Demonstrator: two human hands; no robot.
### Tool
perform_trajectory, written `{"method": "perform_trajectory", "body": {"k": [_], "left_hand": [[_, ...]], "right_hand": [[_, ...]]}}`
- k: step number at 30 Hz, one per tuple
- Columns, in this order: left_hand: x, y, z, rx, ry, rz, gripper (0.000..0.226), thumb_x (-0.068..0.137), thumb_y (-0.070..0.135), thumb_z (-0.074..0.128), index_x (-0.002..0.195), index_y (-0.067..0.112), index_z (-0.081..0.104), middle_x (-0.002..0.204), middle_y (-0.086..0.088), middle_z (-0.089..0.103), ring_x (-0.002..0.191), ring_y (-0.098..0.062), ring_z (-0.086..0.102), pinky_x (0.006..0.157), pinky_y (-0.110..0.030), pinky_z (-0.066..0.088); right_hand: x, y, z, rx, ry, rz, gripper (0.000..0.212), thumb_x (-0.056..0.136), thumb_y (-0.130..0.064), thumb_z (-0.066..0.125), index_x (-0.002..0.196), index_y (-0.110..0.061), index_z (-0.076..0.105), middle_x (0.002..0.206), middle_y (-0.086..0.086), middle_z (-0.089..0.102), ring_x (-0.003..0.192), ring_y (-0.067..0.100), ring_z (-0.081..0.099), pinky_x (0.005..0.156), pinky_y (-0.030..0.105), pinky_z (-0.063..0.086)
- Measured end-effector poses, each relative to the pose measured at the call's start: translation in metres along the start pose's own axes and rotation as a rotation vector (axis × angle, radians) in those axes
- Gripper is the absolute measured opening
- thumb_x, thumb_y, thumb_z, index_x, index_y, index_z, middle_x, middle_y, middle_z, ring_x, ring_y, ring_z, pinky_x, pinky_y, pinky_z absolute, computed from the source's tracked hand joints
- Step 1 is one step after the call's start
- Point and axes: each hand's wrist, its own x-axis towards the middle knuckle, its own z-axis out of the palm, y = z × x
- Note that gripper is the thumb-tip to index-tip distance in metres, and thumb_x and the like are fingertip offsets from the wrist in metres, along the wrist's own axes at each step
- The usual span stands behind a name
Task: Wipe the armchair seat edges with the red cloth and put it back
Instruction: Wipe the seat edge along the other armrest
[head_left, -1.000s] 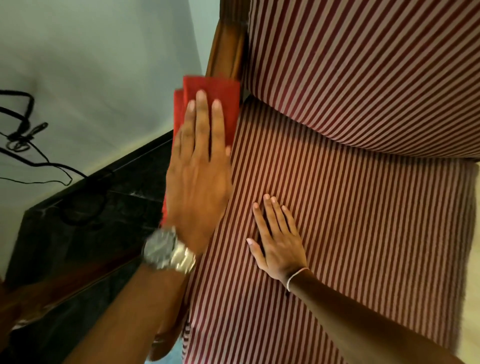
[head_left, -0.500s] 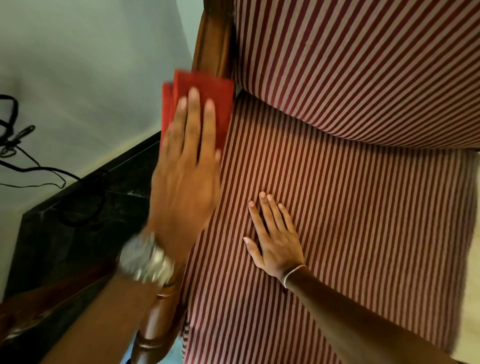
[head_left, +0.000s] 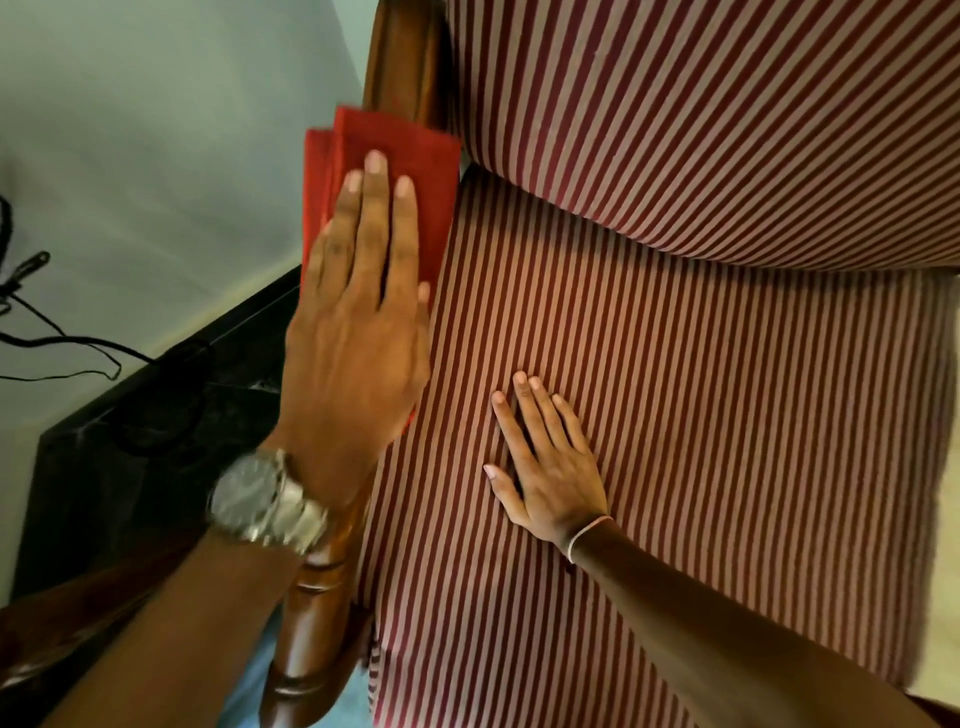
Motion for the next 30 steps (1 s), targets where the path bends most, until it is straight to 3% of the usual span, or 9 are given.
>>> {"method": "perform_trajectory", "body": {"k": [5,13,16,21,30], "left_hand": [[-0.091,-0.005,0.005,0.062,-0.072,0.007,0.064,0.106,0.03,0.031,0.16,0.005,0.008,0.168,-0.016,0.002,0.158,-0.03,0.003,0.127,-0.049,0.014],[0.024,0.004,0.001,-0.022,0.046,-0.069,0.063,0.107,0.03,0.027,0.16,0.007,0.001,0.17,-0.018,0.001,0.158,-0.031,0.001,0.128,-0.05,0.013],[0.011,0.002,0.003,-0.046,0.049,-0.058,0.062,0.108,0.029,0.027,0.16,0.008,0.002,0.17,-0.017,0.001,0.158,-0.029,0.002,0.128,-0.05,0.014],[-0.082,-0.003,0.008,0.05,-0.026,-0.001,0.064,0.105,0.031,0.029,0.16,0.007,0.005,0.169,-0.015,0.0,0.158,-0.03,0.002,0.127,-0.048,0.012],[0.011,0.002,0.004,-0.026,0.047,-0.062,0.064,0.107,0.031,0.028,0.161,0.009,0.002,0.17,-0.017,0.001,0.158,-0.031,0.001,0.128,-0.049,0.012]], "right_hand": [[0.0,0.0,0.002,-0.007,0.009,0.003,0.072,0.103,-0.056,0.028,0.163,-0.016,0.02,0.172,0.014,0.016,0.161,0.026,0.011,0.132,0.044,0.003],[0.0,-0.003,-0.001,-0.02,0.029,0.019,0.07,0.103,-0.056,0.03,0.162,-0.017,0.027,0.17,0.014,0.021,0.159,0.029,0.017,0.131,0.05,0.012],[0.0,-0.003,-0.002,-0.017,0.036,0.021,0.07,0.103,-0.056,0.032,0.161,-0.017,0.028,0.17,0.014,0.022,0.159,0.029,0.017,0.131,0.05,0.012],[-0.002,-0.004,0.002,-0.016,0.058,0.042,0.071,0.103,-0.058,0.033,0.162,-0.019,0.027,0.17,0.012,0.022,0.159,0.03,0.018,0.128,0.055,0.019],[-0.002,-0.005,0.002,-0.028,0.067,0.052,0.07,0.102,-0.058,0.035,0.161,-0.021,0.029,0.17,0.012,0.024,0.158,0.033,0.02,0.125,0.059,0.024]]}}
